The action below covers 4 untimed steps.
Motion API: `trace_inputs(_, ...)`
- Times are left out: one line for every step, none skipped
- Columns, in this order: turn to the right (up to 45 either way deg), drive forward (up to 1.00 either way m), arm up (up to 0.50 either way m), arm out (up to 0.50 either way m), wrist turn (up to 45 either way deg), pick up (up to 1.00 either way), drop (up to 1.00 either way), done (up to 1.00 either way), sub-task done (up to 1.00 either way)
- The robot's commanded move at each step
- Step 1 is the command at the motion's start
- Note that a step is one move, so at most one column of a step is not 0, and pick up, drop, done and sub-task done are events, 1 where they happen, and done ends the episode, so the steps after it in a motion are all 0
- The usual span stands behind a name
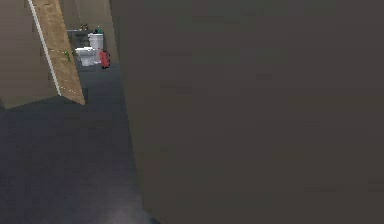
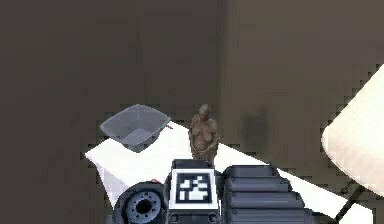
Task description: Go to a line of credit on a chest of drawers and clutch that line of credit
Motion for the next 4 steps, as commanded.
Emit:
trace_inputs(0.0, 0.0, 0.0, 0.12, 0.0, 0.0, 0.0, 0.0, 0.0)
trace_inputs(0.0, 0.0, 0.0, 0.0, 45.0, 0.0, 0.0, 0.0, 0.0)
trace_inputs(0.0, 0.0, 0.0, 0.0, 45.0, 0.0, 0.0, 0.0, 0.0)
trace_inputs(0.0, 0.0, 0.0, 0.0, 45.0, 0.0, 0.0, 0.0, 0.0)
